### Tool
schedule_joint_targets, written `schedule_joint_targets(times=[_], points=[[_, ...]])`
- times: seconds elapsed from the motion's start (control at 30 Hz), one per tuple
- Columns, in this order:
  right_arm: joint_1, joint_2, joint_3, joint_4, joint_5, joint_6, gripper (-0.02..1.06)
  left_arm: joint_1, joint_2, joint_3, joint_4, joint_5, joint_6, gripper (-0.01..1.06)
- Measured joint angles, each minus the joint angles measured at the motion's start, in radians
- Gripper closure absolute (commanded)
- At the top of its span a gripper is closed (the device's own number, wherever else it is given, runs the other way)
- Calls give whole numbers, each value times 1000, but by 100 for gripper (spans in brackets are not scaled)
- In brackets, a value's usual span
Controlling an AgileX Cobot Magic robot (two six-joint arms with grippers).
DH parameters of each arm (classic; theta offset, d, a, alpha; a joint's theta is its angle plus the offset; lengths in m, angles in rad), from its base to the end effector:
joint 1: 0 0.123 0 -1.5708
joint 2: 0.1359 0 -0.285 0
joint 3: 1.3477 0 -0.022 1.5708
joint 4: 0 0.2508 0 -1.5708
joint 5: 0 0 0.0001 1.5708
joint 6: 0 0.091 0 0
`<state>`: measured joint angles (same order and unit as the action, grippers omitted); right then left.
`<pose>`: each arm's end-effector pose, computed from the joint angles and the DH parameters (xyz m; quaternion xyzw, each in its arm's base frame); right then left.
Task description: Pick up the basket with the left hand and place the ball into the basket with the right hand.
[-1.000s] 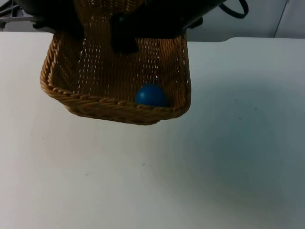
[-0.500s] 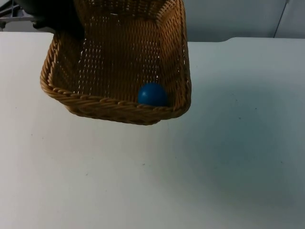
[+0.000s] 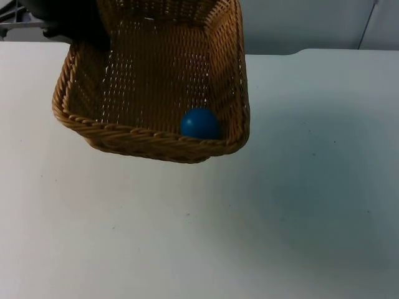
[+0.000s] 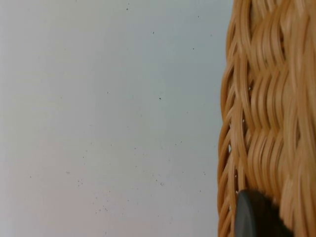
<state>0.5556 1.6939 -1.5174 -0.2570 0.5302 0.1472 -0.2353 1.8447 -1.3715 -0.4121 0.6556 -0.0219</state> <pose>0.3451 0.2005 0.3466 -0.2460 0.8494 0.0547 0.4636 0.3855 -0.1153 0.2361 -0.0226 0.9526 -0.1943 0.2330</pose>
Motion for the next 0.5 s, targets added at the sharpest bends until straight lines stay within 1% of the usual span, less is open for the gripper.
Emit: schedule_joint_targets(times=[0.1, 0.13, 0.2, 0.27, 0.3, 0.4, 0.43, 0.47, 0.5], points=[[-124, 0, 0, 0, -21, 2, 0, 0, 0, 0, 0, 0, 0, 105], [-124, 0, 0, 0, -21, 2, 0, 0, 0, 0, 0, 0, 0, 105], [-223, 0, 0, 2, -43, 2, 0, 0, 0, 0, 4, 0, 0, 105], [-304, 0, 0, 27, -64, -12, 0, 0, 0, 0, 12, 0, 0, 105], [-304, 0, 0, 27, -64, -12, 0, 0, 0, 0, 12, 0, 0, 105], [-435, 0, 0, 121, -70, -81, 0, 0, 0, 0, 22, 0, 0, 105], [-466, 0, 0, 146, -68, -105, 0, 0, 0, 0, 23, 0, 0, 105], [-466, 0, 0, 146, -68, -105, 0, 0, 0, 0, 23, 0, 0, 105], [-496, 0, 0, 159, -64, -123, 0, 0, 0, 0, 26, 0, 2, 105]])
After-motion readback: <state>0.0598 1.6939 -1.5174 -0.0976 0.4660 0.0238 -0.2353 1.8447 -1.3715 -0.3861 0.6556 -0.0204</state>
